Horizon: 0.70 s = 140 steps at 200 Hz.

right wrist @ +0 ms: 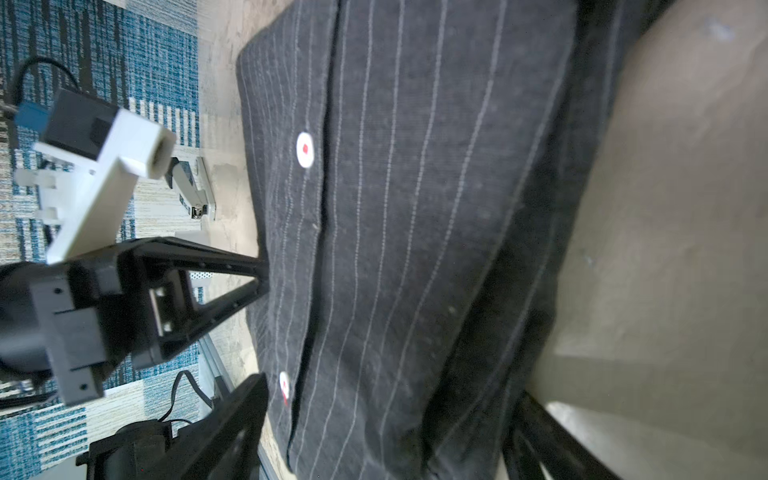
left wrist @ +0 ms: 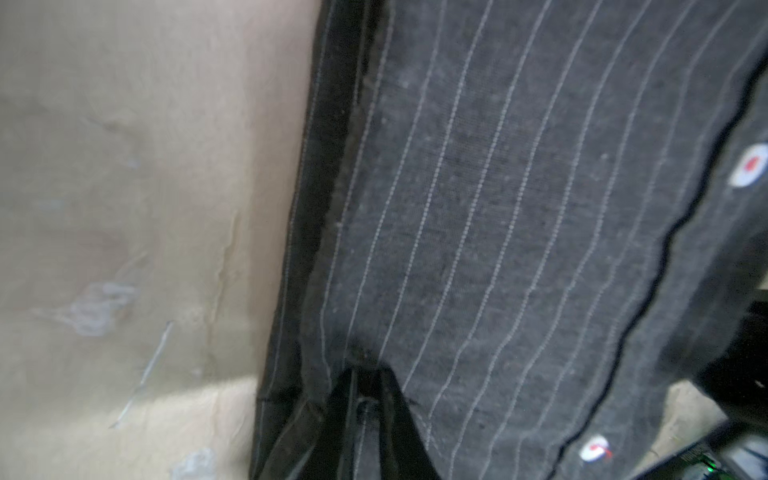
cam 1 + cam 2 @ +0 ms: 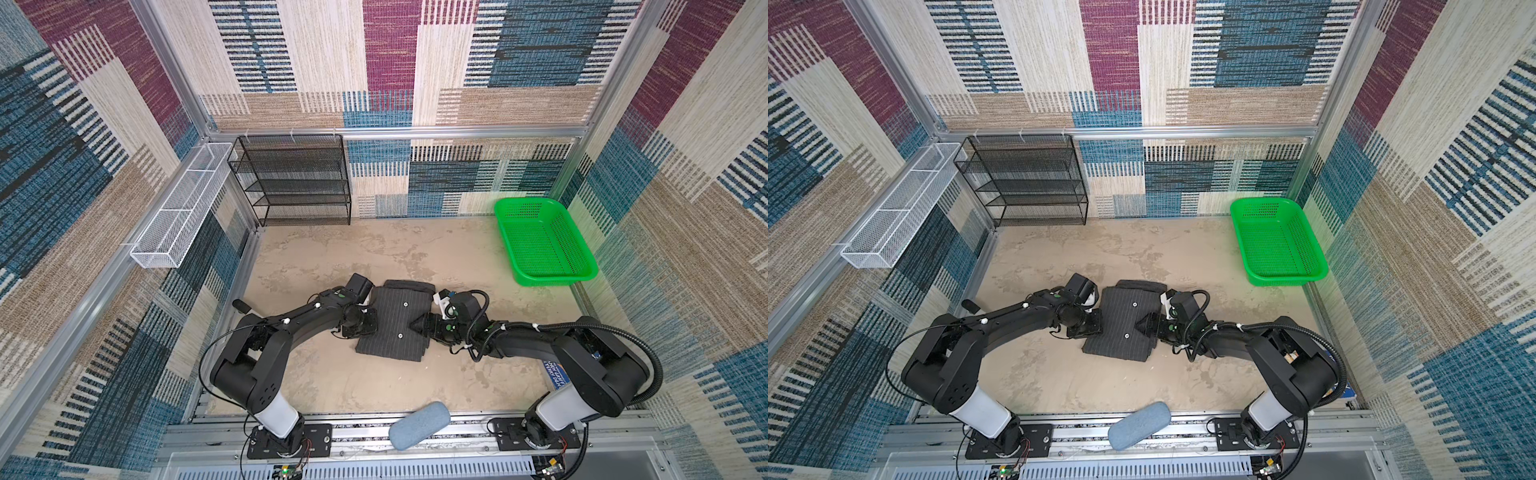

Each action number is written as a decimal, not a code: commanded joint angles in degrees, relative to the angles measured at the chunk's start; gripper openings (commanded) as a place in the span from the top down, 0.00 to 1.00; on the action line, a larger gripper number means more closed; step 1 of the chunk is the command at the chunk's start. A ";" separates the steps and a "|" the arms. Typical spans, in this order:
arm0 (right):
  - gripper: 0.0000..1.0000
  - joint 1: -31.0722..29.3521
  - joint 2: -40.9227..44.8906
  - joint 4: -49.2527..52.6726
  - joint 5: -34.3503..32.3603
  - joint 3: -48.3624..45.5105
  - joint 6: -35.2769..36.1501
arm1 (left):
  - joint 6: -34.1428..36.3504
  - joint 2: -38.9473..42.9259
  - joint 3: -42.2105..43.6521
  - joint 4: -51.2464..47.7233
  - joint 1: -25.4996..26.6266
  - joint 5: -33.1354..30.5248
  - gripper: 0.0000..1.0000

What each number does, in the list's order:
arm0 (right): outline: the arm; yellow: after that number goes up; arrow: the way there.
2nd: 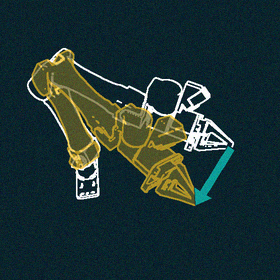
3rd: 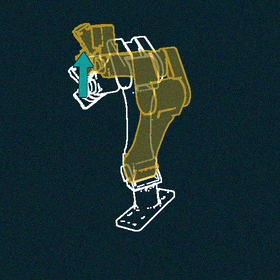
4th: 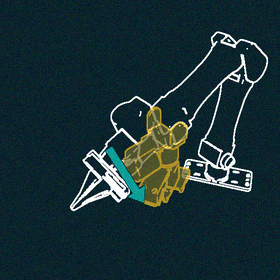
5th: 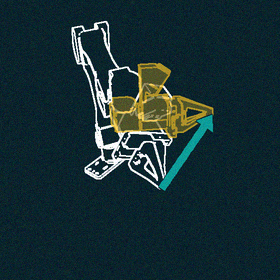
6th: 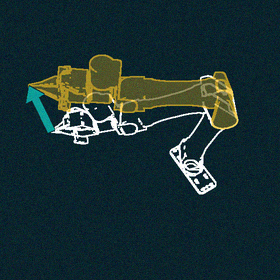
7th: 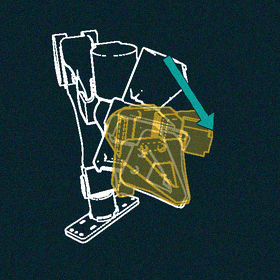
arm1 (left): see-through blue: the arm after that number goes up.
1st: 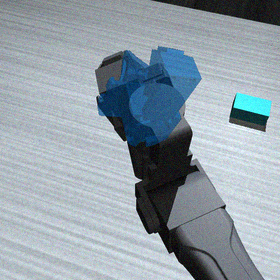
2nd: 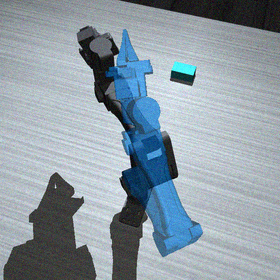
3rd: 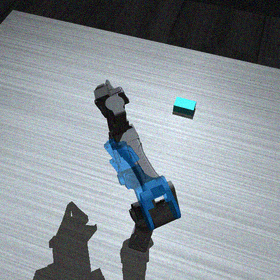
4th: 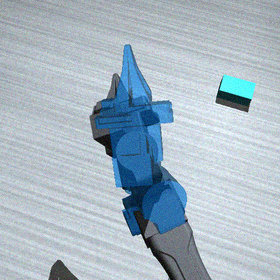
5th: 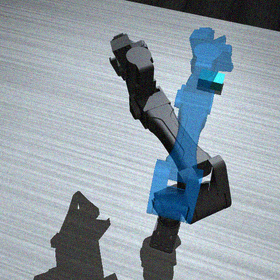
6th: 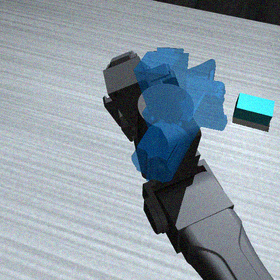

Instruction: Fold and stack the long sleeve shirts

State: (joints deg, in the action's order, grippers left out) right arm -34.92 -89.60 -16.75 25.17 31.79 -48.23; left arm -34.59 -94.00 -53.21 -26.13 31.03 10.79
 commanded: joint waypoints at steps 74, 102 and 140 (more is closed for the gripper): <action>0.23 0.20 -6.67 -11.75 5.58 2.26 -1.74 | -4.70 -2.53 1.43 2.21 2.55 -3.13 0.89; 0.47 0.46 -6.95 -10.10 5.80 4.23 -0.31 | -5.36 -2.01 1.36 2.03 2.78 -3.05 0.89; 0.76 0.41 -4.20 3.73 2.24 9.76 7.07 | -6.07 1.87 -0.51 0.07 2.72 -2.96 0.72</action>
State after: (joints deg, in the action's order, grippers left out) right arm -34.44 -95.79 -20.60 28.77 38.61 -46.85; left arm -39.22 -94.39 -52.47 -21.17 33.78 9.15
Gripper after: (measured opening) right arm 0.289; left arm 0.195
